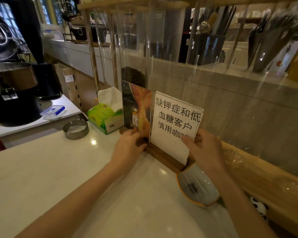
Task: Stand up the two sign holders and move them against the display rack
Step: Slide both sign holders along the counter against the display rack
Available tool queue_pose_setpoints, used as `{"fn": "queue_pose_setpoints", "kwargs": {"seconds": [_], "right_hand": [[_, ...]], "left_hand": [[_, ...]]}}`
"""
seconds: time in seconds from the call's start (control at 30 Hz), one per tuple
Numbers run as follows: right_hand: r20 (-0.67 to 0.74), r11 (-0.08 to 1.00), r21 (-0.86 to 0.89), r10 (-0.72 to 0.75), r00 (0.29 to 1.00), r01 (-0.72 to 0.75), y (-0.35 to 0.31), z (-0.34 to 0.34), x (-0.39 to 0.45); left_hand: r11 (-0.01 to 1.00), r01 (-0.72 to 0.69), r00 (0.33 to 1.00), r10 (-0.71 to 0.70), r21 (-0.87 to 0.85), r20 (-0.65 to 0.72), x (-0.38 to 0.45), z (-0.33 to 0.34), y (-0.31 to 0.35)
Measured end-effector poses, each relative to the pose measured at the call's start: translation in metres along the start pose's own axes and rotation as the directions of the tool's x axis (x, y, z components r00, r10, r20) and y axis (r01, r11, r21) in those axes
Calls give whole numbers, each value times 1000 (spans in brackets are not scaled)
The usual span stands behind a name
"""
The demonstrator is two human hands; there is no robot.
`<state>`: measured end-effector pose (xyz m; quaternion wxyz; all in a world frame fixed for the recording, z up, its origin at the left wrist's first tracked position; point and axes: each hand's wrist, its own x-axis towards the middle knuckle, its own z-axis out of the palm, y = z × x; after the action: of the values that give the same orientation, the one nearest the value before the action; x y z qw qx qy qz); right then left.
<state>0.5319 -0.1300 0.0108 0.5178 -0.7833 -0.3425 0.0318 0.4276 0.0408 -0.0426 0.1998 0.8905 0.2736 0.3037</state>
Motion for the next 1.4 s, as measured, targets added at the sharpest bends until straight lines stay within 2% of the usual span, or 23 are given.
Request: {"fn": "queue_pose_setpoints", "kwargs": {"seconds": [0.1,0.23,0.33,0.43,0.5,0.63,0.73,0.8,0.97,1.13,1.4], "right_hand": [[-69,999,-34,-27,997,25,-5,-1,-2],[-87,1000,-19,-19,996,18,-7,1,-3],[-22,1000,-28,14,1000,-14,-7,-2,1],[85,996,73,44,995,-50,-22,-11,8],[92,998,43,-58,994,54,-46,-19,21],[140,921,-179,-324,936,345,-94,-16,62],[272,836,-314,-376,886,451,-114,4,90],[361,808,-329,-371,855,489,-123,21,100],[418,808,-344,-325,849,479,-124,50,110],[394,822,-361,-293,871,440,-121,55,116],[354,834,-340,-315,881,435,-120,56,118]], "left_hand": [[989,-61,993,46,137,113,-4,6,7],[986,-48,991,28,159,127,-2,12,7],[987,-41,990,20,153,139,-3,14,0],[989,-23,992,5,144,126,-3,13,-6],[990,-15,993,-2,138,118,-2,10,-10],[994,18,989,-33,105,141,3,-1,-16],[996,12,987,-25,83,160,5,-5,-19],[999,7,987,-14,42,161,6,-5,-21],[1000,1,987,2,-17,162,7,-2,-26],[1000,5,991,-9,26,136,8,4,-27],[999,45,994,-44,-8,98,6,6,-25]]}}
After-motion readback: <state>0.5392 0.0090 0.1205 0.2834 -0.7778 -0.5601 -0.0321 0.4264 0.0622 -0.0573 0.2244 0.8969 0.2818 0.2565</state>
